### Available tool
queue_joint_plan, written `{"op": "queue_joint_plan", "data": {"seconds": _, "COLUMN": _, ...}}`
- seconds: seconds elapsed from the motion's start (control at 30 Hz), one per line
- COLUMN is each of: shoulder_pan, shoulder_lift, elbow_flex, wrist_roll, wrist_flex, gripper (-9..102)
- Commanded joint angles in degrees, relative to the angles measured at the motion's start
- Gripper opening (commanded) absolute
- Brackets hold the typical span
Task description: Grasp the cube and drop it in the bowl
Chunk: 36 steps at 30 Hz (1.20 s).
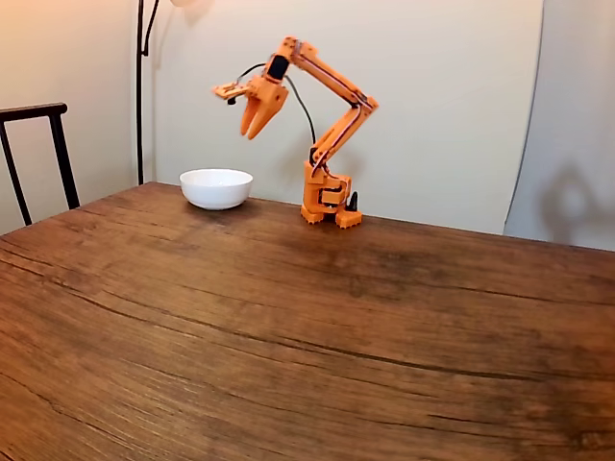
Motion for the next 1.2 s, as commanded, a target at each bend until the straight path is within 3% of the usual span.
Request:
{"op": "queue_joint_plan", "data": {"seconds": 0.0, "shoulder_pan": -3.3, "shoulder_lift": 5.9, "elbow_flex": 1.3, "wrist_roll": -0.2, "wrist_flex": 3.4, "gripper": 3}}
{"op": "queue_joint_plan", "data": {"seconds": 0.57, "shoulder_pan": -34.1, "shoulder_lift": 34.2, "elbow_flex": 17.8, "wrist_roll": -14.9, "wrist_flex": 1.7, "gripper": -1}}
{"op": "queue_joint_plan", "data": {"seconds": 0.87, "shoulder_pan": -55.1, "shoulder_lift": 41.3, "elbow_flex": 25.5, "wrist_roll": -17.6, "wrist_flex": -7.5, "gripper": -1}}
{"op": "queue_joint_plan", "data": {"seconds": 1.17, "shoulder_pan": -66.0, "shoulder_lift": 46.7, "elbow_flex": 36.6, "wrist_roll": -21.3, "wrist_flex": -15.0, "gripper": -1}}
